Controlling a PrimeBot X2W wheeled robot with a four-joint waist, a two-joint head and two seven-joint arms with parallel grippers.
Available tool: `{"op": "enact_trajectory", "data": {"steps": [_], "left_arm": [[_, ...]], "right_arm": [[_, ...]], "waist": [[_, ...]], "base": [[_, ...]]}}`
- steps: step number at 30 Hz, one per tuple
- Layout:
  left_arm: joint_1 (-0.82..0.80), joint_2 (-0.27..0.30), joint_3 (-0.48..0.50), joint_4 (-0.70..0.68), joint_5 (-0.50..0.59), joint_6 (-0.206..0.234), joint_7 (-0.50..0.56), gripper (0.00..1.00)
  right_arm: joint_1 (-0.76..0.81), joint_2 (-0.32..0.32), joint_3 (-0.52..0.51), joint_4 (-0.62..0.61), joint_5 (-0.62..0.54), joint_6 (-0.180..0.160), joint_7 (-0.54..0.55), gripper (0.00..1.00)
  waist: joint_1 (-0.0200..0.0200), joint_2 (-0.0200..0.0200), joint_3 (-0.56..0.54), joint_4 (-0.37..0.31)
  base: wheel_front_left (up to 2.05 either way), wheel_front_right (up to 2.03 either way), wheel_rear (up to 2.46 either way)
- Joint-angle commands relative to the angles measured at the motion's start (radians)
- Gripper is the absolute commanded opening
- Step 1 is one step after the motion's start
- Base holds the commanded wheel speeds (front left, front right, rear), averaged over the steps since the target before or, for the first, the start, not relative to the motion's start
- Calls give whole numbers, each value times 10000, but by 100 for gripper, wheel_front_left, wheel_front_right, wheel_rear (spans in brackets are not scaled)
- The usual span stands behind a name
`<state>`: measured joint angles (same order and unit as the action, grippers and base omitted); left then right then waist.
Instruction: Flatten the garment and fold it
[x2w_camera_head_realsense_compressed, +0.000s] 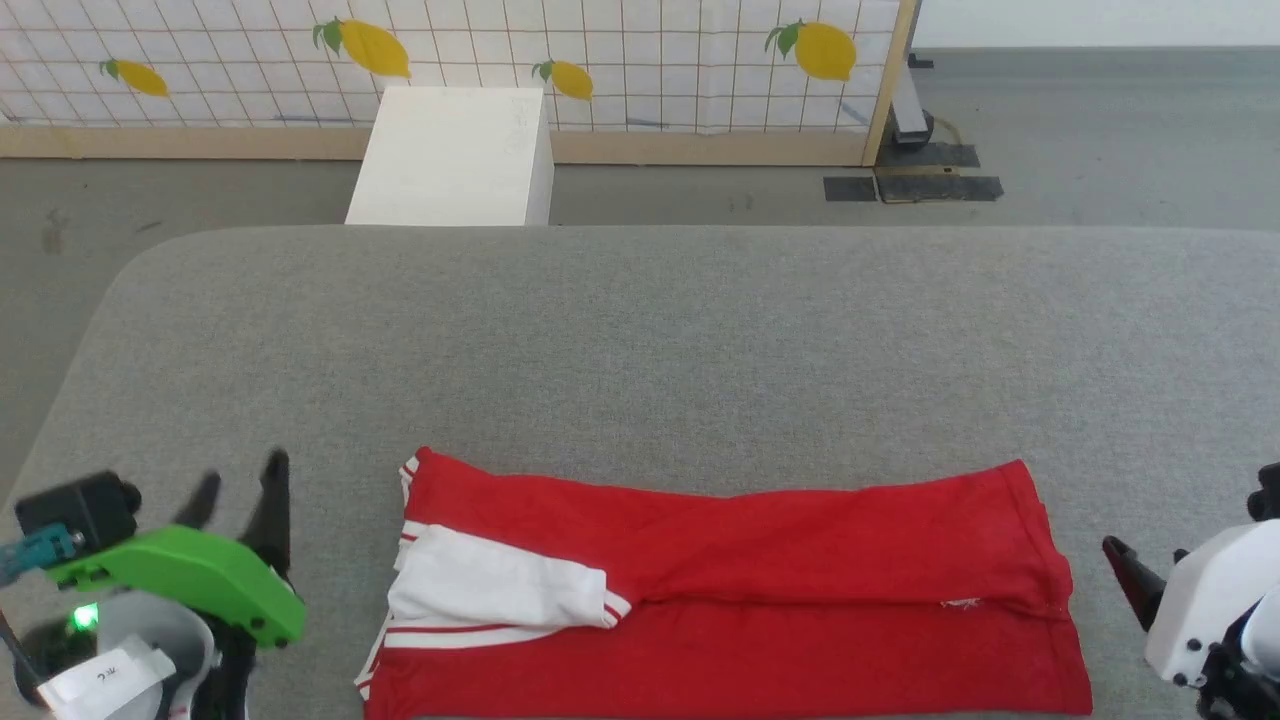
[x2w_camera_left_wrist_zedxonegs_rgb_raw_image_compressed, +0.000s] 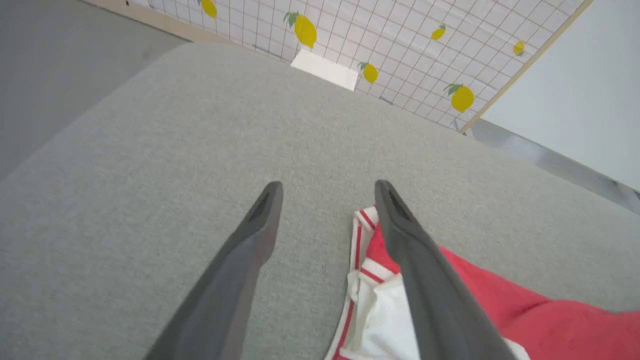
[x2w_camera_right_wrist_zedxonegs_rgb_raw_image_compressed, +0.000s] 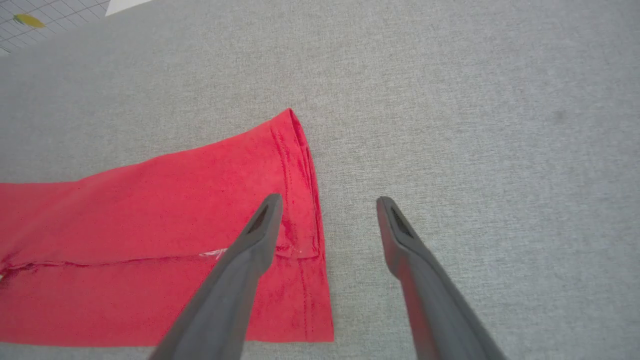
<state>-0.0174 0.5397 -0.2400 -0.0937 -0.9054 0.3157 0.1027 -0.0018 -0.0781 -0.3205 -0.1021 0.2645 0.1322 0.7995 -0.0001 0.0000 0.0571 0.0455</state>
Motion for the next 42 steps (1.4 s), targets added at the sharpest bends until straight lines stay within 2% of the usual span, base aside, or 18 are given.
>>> {"op": "enact_trajectory", "data": {"steps": [1,6,8,11,14,20,25,26,28,33,42], "left_arm": [[-379,136,-10,-19,413,-164,-430,100],[-929,149,-144,271,1898,-957,-2934,100],[-1078,101,-296,438,2417,-1245,-3370,100],[-1307,-90,-306,509,3203,-1593,-3609,100],[-1426,-555,80,420,3760,-1910,-3637,100],[-1212,-1494,1066,478,4333,-2432,-3642,100],[-1105,-1971,1584,646,4726,-2871,-3643,100],[-1085,-2063,1682,683,4802,-2951,-3643,100],[-1064,-2194,1832,735,4942,-3091,-3643,100],[-1028,-2481,2183,813,5199,-3363,-3643,100],[-911,-2759,2407,1036,5578,-3707,-3644,100]], "right_arm": [[-216,-144,-26,110,-33,-15,169,100],[-757,-592,378,962,-158,-15,703,100],[-984,-628,509,1339,-125,-15,785,100],[-1229,-724,808,1831,-61,-15,932,100],[-1363,-824,1182,2244,134,-15,951,100],[-1462,-712,1886,2804,638,-15,831,100],[-1570,-731,2464,3096,916,-15,788,100],[-1590,-790,2480,3158,890,-15,788,42],[-1630,-934,2436,3279,812,-15,800,0],[-1860,-1260,1562,3499,532,-15,619,0],[-2245,-2010,-1154,3959,-1178,-15,535,0]], "waist": [[1,0,75,1],[1,0,453,83],[1,0,618,142],[1,0,869,230],[1,0,1094,309],[1,0,1375,363],[1,0,1443,350],[1,0,1446,353],[1,0,1431,356],[1,0,1370,347],[1,0,1256,367]], "base": [[0,0,0],[0,0,0],[0,0,0],[0,0,0],[0,0,0],[0,0,0],[0,0,0],[0,0,0],[0,0,0],[0,0,0],[0,0,0]]}}
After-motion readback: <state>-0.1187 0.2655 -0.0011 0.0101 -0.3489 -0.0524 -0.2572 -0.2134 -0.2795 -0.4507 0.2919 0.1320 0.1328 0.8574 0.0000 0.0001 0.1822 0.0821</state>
